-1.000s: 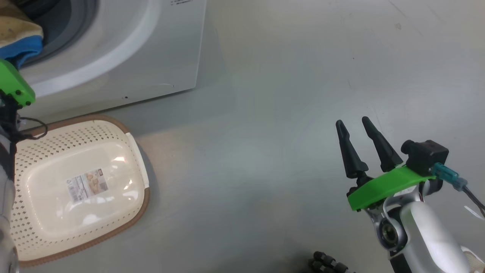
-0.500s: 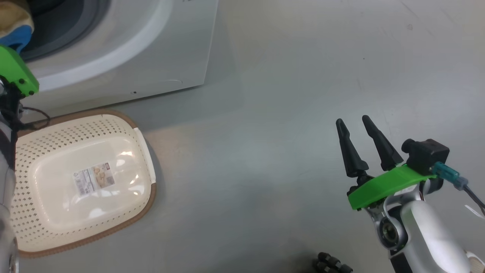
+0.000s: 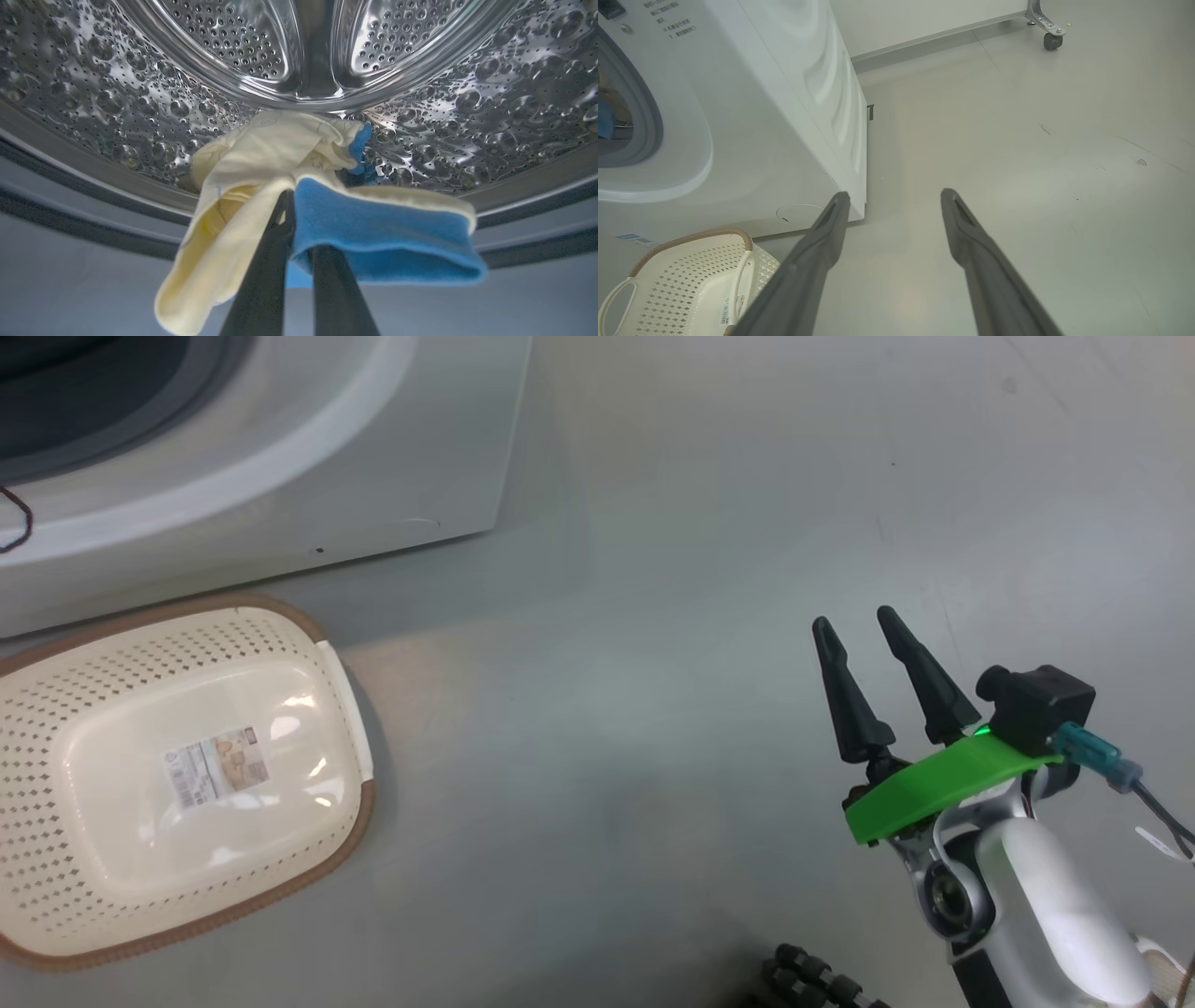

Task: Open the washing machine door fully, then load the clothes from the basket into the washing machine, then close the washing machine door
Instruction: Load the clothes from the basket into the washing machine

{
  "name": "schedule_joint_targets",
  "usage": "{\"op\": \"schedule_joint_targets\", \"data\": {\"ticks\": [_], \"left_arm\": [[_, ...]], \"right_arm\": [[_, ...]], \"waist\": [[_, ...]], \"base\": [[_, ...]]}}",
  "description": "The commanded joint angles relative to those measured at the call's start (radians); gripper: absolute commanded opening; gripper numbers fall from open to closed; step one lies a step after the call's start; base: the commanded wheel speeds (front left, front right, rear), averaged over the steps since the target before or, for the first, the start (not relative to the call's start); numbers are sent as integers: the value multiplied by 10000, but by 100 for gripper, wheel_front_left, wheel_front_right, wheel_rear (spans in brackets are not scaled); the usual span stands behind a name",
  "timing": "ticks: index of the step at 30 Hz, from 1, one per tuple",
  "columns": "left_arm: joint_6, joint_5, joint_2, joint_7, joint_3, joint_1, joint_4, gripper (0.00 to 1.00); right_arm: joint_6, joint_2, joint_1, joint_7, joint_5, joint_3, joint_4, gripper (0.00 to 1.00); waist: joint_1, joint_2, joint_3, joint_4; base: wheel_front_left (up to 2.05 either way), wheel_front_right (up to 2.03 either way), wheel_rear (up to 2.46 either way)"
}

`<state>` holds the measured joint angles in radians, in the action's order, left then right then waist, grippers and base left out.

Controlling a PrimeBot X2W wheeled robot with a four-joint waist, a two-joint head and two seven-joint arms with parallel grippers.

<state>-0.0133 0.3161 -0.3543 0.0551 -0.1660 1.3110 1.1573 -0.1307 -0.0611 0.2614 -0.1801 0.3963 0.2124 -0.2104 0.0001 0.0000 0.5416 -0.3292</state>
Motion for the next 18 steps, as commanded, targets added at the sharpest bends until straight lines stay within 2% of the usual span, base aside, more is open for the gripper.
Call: {"op": "schedule_joint_targets", "data": {"ticks": [1,6,11,18], "left_arm": [[101,-90,-669,-279,107,504,-442,0],[218,-57,-1145,-1087,242,849,-751,0],[117,-70,-1645,-1917,302,1311,-1004,0],[-449,99,-2158,-2946,466,2017,-1339,0]], "right_arm": [[0,-83,85,-83,68,225,292,100],[0,-71,111,-200,149,349,334,100],[0,-54,149,-318,219,457,444,100],[0,-29,127,-489,379,724,463,100]], "waist": [[-1,0,170,-208],[-1,0,596,-640],[-1,0,1181,-1110],[-1,0,1828,-1605]], "base": [[0,0,0],[0,0,0],[0,0,0],[0,0,0]]}}
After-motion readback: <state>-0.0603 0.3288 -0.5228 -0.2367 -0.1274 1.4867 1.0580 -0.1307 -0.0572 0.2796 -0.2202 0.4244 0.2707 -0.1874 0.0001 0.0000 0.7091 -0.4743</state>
